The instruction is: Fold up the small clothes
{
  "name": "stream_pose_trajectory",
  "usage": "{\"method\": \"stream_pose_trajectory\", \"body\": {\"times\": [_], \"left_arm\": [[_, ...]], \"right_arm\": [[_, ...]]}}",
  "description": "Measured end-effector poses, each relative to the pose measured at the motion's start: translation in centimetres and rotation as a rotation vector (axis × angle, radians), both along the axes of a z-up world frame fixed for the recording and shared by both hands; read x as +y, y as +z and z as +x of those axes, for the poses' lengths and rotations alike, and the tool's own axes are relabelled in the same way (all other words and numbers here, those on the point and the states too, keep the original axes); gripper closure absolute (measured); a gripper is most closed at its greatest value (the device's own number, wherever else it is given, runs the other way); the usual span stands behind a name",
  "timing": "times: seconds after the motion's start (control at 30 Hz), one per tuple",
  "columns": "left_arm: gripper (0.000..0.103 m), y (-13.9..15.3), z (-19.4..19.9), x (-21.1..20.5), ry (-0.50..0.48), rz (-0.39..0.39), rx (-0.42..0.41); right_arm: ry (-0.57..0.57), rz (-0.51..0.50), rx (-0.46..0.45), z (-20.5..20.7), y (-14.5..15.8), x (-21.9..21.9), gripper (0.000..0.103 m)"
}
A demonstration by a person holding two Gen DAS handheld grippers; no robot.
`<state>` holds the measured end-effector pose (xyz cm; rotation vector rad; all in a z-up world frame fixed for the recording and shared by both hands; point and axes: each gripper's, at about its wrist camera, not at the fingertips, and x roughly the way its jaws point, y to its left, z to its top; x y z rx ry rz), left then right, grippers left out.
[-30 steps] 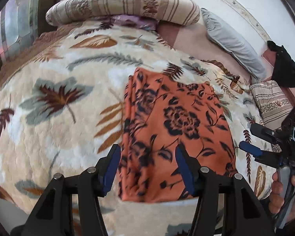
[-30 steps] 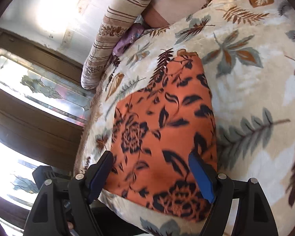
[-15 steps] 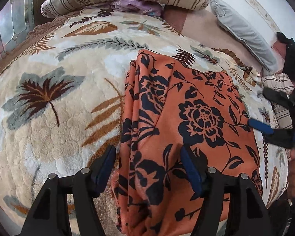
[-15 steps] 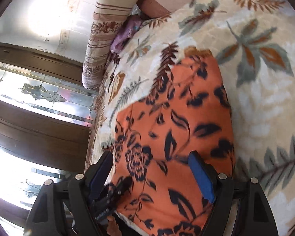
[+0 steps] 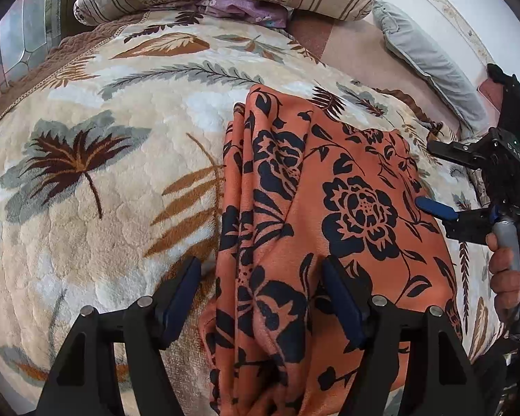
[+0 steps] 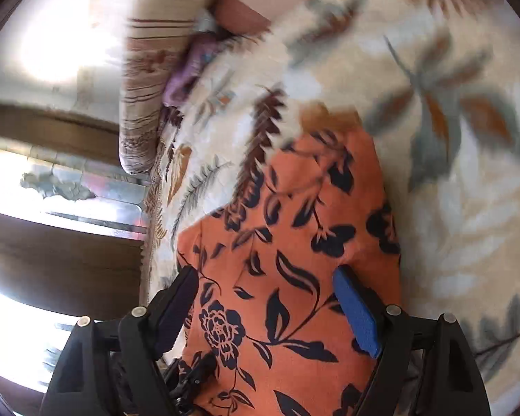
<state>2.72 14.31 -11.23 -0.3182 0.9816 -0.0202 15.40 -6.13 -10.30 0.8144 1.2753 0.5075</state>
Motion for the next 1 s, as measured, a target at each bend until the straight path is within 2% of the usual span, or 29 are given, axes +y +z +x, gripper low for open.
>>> {"method": "stream_pose_trajectory", "body": {"times": [0.07,0.17,0.23,0.33,0.37,0.4,0.43,0.47,0.5,0.57,0.63,0.8,1.0], "left_arm": [[0.028,0.0,-0.1,0.0,0.0,0.002,-0.006],[0.028,0.0,-0.3,0.2,0.004,-0.008,-0.007],[0.028,0.0,-0.4,0.3,0.003,-0.007,-0.009],[0.028,0.0,-0.4,0.2,0.011,-0.007,-0.01],[0.028,0.0,-0.5,0.1,0.014,-0.007,-0.011],[0.028,0.1,-0.6,0.1,0.018,0.002,-0.014],[0.028,0.4,-0.8,0.0,0.017,0.01,-0.02],[0.028,0.6,-1.2,0.0,0.013,0.009,-0.03],[0.028,0.9,-1.6,-0.1,0.001,0.009,-0.04],[0.028,1.6,-1.9,-0.3,-0.017,0.014,-0.053],[0.028,2.5,-2.3,-0.5,-0.018,0.008,-0.073],[0.028,3.8,-3.4,-0.3,-0.018,-0.001,-0.096],[0.028,4.0,-4.6,0.0,-0.015,0.016,-0.091]], "right_arm": [[-0.046,0.044,-0.019,-1.1,0.7,-0.9,0.021],[-0.036,0.072,-0.028,-4.2,1.8,-2.1,0.02],[-0.041,0.131,-0.02,-7.1,2.3,-3.4,0.02],[-0.049,0.202,0.032,-9.7,1.5,-4.6,0.016],[-0.022,0.177,0.07,-9.9,0.7,-4.5,0.016],[-0.057,0.137,0.123,-10.4,0.2,-4.9,0.015],[-0.092,0.154,0.098,-11.5,0.8,-5.5,0.015],[-0.06,0.215,0.014,-12.5,2.2,-5.4,0.016],[-0.02,0.225,-0.05,-13.7,3.5,-5.3,0.016],[0.003,0.116,-0.095,-16.0,4.7,-5.5,0.016],[-0.006,0.04,-0.077,-17.4,4.2,-6.2,0.016],[-0.062,0.065,-0.025,-19.2,1.8,-7.9,0.016],[-0.05,0.092,-0.024,-19.4,1.3,-8.4,0.016]]}}
